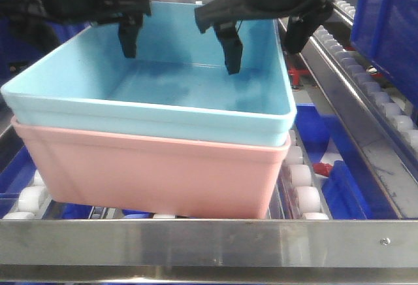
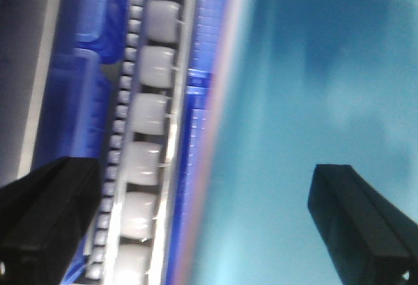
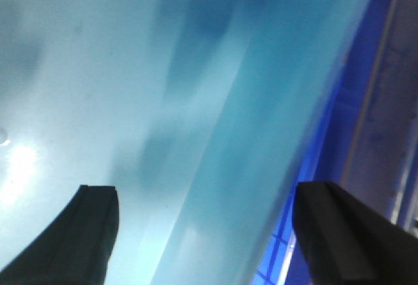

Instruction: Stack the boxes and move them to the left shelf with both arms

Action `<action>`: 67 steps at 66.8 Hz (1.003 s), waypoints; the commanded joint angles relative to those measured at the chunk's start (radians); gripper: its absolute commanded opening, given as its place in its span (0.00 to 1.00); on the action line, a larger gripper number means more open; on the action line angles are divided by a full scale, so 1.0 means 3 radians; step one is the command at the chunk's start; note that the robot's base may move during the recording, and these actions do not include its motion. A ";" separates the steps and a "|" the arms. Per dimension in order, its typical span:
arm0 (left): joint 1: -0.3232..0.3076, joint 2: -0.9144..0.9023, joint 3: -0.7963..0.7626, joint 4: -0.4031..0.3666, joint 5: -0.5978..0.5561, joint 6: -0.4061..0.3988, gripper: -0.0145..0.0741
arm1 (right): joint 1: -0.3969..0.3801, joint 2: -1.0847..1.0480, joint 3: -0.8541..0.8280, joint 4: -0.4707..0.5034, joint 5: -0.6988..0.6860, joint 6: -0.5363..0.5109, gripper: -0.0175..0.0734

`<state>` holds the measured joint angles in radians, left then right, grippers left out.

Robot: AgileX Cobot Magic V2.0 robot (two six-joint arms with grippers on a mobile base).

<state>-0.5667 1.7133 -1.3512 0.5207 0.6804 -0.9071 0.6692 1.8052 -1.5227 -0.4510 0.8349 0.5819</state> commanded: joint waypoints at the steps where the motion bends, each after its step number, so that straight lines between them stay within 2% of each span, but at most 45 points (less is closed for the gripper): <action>1: -0.0022 -0.0221 -0.0196 -0.0004 0.0097 0.0146 0.79 | -0.0002 -0.0280 -0.0117 -0.0201 -0.0026 -0.0026 0.83; 21: -0.0022 -0.0373 -0.0289 -0.0225 0.0384 0.0494 0.79 | -0.0002 -0.0597 -0.0117 -0.0234 0.0054 -0.0022 0.82; 29: -0.0022 -0.0493 -0.0289 -0.0260 0.0496 0.0569 0.73 | -0.0002 -0.0774 -0.0117 -0.0234 0.0057 -0.0022 0.67; 36: -0.0022 -0.0622 -0.0289 -0.0267 0.0579 0.0626 0.55 | 0.0001 -0.0896 -0.0113 -0.0234 0.0068 -0.0022 0.45; 43: -0.0022 -0.0741 -0.0289 -0.0289 0.0634 0.0715 0.26 | 0.0006 -0.0978 -0.0110 -0.0230 0.0089 -0.0022 0.23; 46: -0.0022 -0.0767 -0.0289 -0.0297 0.0673 0.0745 0.12 | 0.0006 -0.1005 -0.0105 -0.0228 0.0105 -0.0019 0.26; 50: -0.0022 -0.0786 -0.0289 -0.0313 0.0747 0.0825 0.18 | 0.0006 -0.1020 -0.0102 -0.0228 0.0124 -0.0019 0.25; 58: -0.0022 -0.0807 -0.0236 -0.0443 0.0792 0.1026 0.18 | 0.0006 -0.1032 -0.0061 -0.0232 0.0141 -0.0026 0.25; 67: -0.0022 -0.0968 0.0004 -0.0699 0.0502 0.1197 0.18 | 0.0006 -0.1147 0.0262 -0.0235 -0.0083 -0.0026 0.25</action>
<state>-0.5667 1.4937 -1.3558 0.3304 0.9164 -0.5752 0.6692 1.5282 -1.4673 -0.4743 0.8890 0.5819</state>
